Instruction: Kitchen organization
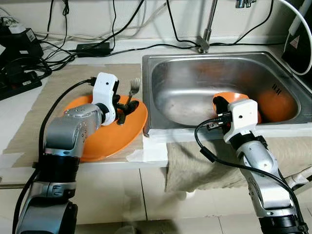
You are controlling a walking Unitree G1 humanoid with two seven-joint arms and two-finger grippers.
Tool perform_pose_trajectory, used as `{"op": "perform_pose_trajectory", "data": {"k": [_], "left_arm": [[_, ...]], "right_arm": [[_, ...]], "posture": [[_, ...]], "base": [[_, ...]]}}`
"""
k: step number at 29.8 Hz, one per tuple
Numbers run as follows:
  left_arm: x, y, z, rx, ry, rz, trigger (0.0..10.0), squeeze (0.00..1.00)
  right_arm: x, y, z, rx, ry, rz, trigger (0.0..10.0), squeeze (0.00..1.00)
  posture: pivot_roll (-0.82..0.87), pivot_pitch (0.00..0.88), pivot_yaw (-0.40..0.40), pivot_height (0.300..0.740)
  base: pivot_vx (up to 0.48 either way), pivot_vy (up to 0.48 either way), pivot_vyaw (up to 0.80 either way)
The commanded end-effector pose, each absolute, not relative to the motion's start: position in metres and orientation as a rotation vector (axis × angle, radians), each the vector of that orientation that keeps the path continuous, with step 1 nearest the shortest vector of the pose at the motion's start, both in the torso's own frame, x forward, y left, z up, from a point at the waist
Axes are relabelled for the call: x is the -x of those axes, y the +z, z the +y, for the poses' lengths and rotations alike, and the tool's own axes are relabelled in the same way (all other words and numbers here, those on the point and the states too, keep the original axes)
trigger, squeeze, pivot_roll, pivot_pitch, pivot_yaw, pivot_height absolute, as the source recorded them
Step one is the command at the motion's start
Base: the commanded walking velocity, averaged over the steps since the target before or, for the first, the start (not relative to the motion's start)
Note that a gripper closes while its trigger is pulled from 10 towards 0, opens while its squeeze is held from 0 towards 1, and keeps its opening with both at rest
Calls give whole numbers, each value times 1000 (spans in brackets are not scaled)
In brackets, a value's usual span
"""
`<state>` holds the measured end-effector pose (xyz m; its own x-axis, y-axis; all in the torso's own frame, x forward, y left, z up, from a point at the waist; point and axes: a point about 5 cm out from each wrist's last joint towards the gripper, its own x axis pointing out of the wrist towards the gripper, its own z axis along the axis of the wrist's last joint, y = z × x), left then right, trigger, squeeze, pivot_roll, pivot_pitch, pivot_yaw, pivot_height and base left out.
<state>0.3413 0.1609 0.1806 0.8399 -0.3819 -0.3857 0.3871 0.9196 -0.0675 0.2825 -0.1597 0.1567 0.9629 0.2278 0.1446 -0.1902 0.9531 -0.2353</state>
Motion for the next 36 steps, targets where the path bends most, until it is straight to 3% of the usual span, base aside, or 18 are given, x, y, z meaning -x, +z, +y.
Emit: {"op": "perform_pose_trajectory", "data": {"k": [1, 12, 31, 32, 33, 36], "left_arm": [[-343, 183, 162, -19, -403, 412, 10000, 0], [-344, 170, 170, -127, -365, 474, 10000, 0], [-341, 152, 171, -169, -398, 540, 10000, 0], [-341, 152, 171, -170, -401, 540, 4667, 0], [-341, 152, 171, -170, -404, 539, 0, 0], [-340, 150, 170, -163, -413, 542, 0, 0]], "right_arm": [[-281, 158, -158, 233, 221, -172, 10000, 0], [-280, 157, -158, 234, 223, -163, 10000, 0], [-280, 157, -157, 236, 230, -158, 10000, 0], [-280, 157, -157, 237, 231, -158, 10000, 0], [-280, 157, -157, 237, 231, -158, 10000, 0], [-280, 157, -157, 239, 232, -158, 10000, 0]], "posture": [[22, 0, 44, 740], [21, 0, 45, 740], [17, 0, 44, 740], [15, 0, 43, 740], [15, 0, 43, 740], [15, 0, 43, 740]], "base": [[0, 0, 0], [0, 0, 0], [0, 0, 0], [0, 0, 0], [0, 0, 0], [0, 0, 0]]}}
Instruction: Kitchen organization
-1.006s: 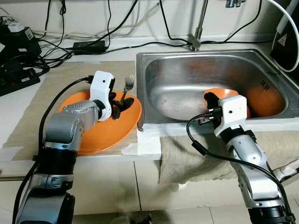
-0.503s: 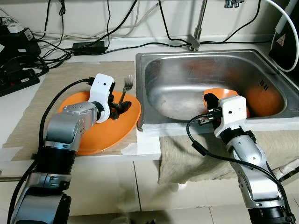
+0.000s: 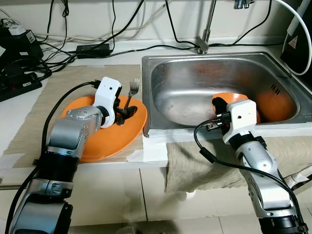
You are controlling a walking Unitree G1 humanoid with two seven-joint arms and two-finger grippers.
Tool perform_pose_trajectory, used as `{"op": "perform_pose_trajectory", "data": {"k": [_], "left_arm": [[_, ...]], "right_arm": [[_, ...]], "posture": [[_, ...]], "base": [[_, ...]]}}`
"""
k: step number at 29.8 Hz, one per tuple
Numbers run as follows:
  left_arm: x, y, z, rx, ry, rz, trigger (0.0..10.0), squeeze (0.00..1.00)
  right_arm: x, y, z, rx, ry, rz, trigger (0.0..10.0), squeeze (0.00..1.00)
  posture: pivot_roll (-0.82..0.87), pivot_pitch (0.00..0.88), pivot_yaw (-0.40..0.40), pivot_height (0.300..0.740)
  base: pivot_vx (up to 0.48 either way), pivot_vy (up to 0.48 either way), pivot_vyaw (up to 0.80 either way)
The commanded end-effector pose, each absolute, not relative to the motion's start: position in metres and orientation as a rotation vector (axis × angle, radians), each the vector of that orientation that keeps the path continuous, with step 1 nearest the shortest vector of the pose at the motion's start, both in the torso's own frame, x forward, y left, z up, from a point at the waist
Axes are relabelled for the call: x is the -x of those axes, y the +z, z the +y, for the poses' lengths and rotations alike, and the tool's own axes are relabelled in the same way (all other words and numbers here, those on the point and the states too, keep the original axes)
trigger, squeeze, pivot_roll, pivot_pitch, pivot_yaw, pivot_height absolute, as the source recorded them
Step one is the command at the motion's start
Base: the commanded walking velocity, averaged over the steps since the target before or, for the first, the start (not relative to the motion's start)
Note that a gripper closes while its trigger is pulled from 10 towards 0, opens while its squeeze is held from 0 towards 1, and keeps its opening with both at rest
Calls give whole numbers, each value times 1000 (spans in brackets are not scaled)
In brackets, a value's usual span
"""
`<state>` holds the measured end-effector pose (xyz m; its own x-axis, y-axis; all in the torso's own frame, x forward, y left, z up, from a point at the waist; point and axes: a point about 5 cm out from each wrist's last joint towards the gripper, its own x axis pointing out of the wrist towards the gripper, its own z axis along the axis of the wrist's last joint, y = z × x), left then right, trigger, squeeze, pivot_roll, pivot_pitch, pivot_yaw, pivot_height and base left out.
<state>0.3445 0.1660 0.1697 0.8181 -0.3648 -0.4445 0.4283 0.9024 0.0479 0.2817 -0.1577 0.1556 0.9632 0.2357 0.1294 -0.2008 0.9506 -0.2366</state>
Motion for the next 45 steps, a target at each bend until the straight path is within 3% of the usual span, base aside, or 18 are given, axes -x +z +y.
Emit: {"op": "perform_pose_trajectory", "data": {"k": [1, 15, 17, 25, 34, 45], "left_arm": [[-340, 149, 169, -163, -424, 547, 0, 0], [-339, 145, 168, -165, -443, 542, 0, 0], [-340, 145, 169, -164, -435, 533, 0, 0], [-345, 150, 168, -126, -421, 495, 0, 0], [-351, 164, 170, -80, -403, 419, 0, 0], [-355, 208, 171, -51, -406, 260, 0, 0]], "right_arm": [[-280, 157, -157, 239, 232, -157, 10000, 0], [-279, 159, -154, 205, 254, -144, 10000, 0], [-276, 164, -143, 114, 382, -102, 10000, 0], [-261, 175, -127, 37, 694, -13, 10000, 0], [-254, 189, -128, 1, 846, 49, 10000, 0], [-251, 193, -130, -37, 874, 86, 10000, 0]], "posture": [[13, 0, 42, 740], [14, 0, 41, 740], [12, 0, 44, 740], [8, 0, 43, 740], [9, 2, 44, 740], [13, 10, 41, 740]], "base": [[0, 0, 0], [0, 0, 0], [0, 0, 0], [0, 0, 0], [0, 0, 0], [0, 0, 0]]}}
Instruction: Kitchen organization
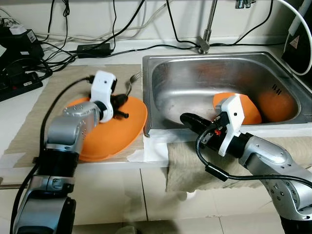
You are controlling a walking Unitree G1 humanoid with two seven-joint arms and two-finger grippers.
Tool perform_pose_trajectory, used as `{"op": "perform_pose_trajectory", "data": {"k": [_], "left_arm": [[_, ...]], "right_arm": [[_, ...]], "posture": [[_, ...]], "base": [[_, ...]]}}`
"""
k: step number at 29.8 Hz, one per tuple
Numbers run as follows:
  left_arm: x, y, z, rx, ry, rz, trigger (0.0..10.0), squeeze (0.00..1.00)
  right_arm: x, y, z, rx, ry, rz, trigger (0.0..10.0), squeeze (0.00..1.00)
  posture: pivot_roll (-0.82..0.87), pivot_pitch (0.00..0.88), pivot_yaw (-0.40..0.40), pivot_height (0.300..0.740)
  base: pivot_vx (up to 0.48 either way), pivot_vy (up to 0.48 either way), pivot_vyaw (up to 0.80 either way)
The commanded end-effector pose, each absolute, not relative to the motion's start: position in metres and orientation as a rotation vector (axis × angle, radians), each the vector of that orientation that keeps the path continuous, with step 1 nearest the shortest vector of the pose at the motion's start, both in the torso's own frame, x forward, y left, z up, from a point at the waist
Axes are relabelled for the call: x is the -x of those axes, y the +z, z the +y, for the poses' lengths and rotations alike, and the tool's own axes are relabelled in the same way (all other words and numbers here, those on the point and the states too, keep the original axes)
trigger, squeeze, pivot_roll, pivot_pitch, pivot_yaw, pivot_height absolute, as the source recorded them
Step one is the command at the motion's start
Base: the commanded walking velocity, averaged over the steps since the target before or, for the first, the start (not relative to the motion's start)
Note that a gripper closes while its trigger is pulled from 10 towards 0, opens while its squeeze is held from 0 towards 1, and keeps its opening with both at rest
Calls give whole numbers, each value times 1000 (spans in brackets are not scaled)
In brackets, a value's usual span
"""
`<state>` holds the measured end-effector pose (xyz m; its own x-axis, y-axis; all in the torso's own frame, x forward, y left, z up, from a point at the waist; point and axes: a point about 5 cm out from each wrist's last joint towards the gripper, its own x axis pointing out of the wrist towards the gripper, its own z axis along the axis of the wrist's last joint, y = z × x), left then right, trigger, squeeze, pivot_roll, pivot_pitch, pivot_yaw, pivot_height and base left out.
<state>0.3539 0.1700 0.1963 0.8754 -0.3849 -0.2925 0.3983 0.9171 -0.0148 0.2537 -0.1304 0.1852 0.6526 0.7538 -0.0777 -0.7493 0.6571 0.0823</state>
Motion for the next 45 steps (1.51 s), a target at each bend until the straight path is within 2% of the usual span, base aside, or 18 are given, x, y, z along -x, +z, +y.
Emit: {"op": "perform_pose_trajectory", "data": {"k": [1, 8, 12, 13, 14, 15, 16, 17, 31, 38, 45], "left_arm": [[-355, 217, 169, -44, -413, 230, 0, 0], [-353, 226, 163, -31, -440, 193, 0, 0], [-354, 220, 164, -88, -419, 210, 0, 0], [-354, 217, 164, -102, -418, 225, 431, 0], [-354, 215, 164, -114, -413, 234, 8588, 0], [-354, 214, 163, -117, -414, 235, 10000, 0], [-354, 214, 163, -117, -414, 235, 10000, 0], [-354, 212, 164, -118, -404, 236, 10000, 1000], [-355, 189, 167, -72, -346, 267, 10000, 1000], [-352, 169, 170, -98, -328, 363, 10000, 1000], [-352, 168, 171, -90, -327, 366, 10000, 1000]], "right_arm": [[-251, 193, -130, -44, 877, 96, 10000, 0], [-250, 194, -128, -60, 890, 104, 10000, 0], [-250, 194, -128, -61, 888, 107, 10000, 0], [-250, 194, -128, -62, 888, 110, 10000, 0], [-250, 193, -128, -62, 887, 112, 10000, 0], [-250, 193, -128, -60, 887, 115, 10000, 0], [-250, 193, -128, -60, 887, 115, 10000, 0], [-249, 193, -128, -60, 887, 118, 10000, 0], [-249, 194, -129, -66, 897, 123, 10000, 0], [-250, 202, -131, -85, 917, 116, 10000, 0], [-251, 203, -131, -87, 922, 116, 10000, 0]], "posture": [[15, 11, 39, 740], [14, 7, 38, 740], [12, 6, 38, 740], [12, 6, 38, 740], [11, 5, 37, 740], [11, 6, 36, 740], [11, 6, 36, 740], [9, 3, 37, 740], [4, 1, 35, 740], [5, 3, 29, 740], [9, 4, 28, 740]], "base": [[0, 0, 0], [0, 0, 0], [0, 0, 0], [0, 0, 0], [0, 0, 0], [0, 0, 0], [0, 0, 0], [0, 0, 0], [0, 0, 0], [0, 0, 0], [0, 0, 0]]}}
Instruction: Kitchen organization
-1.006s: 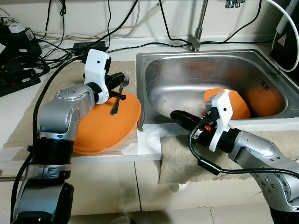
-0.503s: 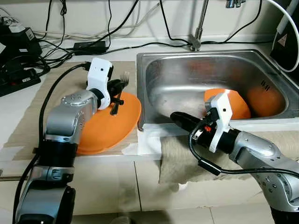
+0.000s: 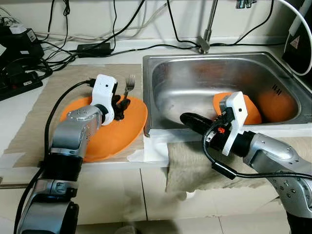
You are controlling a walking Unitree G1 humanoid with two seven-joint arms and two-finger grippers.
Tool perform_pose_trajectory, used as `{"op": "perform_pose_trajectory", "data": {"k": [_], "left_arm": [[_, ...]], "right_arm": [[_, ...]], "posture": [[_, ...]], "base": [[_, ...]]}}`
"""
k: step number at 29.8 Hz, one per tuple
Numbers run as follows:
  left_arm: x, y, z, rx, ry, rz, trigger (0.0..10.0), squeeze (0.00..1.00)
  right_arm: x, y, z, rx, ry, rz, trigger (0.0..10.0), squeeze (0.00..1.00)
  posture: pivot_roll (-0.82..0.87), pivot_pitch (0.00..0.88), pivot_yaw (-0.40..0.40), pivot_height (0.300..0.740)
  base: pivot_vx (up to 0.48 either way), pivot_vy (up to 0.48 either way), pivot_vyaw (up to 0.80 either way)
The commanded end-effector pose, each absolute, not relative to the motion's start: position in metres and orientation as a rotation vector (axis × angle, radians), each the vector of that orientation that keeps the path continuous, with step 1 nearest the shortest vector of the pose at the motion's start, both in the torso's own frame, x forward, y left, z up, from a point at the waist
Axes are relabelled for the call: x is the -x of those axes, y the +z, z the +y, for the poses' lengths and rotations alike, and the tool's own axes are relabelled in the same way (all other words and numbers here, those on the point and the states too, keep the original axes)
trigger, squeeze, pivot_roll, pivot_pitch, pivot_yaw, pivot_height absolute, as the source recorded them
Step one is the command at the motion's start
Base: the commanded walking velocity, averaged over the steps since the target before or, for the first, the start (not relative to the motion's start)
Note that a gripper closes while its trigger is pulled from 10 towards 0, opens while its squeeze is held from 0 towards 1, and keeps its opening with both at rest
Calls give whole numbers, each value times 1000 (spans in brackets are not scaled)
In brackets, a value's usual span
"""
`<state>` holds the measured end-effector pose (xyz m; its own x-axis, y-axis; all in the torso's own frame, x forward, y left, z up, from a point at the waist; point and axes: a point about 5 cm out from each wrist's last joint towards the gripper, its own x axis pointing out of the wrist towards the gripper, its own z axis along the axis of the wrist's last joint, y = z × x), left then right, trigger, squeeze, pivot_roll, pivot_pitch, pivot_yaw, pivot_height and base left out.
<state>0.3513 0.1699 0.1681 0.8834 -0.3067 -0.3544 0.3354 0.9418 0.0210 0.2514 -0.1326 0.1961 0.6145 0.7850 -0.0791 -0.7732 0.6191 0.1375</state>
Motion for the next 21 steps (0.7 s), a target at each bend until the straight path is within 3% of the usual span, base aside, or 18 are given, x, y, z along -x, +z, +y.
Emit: {"op": "perform_pose_trajectory", "data": {"k": [1, 11, 21], "left_arm": [[-352, 168, 171, -88, -327, 367, 10000, 1000], [-353, 164, 173, -94, -317, 384, 10000, 1000], [-351, 162, 172, -84, -329, 408, 10000, 1000]], "right_arm": [[-251, 204, -131, -89, 926, 115, 10000, 0], [-256, 198, -156, 23, 934, 193, 10000, 0], [-261, 202, -153, 52, 974, 188, 10000, 0]], "posture": [[9, 4, 28, 740], [8, 5, 33, 740], [20, 8, 25, 740]], "base": [[0, 0, 0], [0, 0, 0], [0, 0, 0]]}}
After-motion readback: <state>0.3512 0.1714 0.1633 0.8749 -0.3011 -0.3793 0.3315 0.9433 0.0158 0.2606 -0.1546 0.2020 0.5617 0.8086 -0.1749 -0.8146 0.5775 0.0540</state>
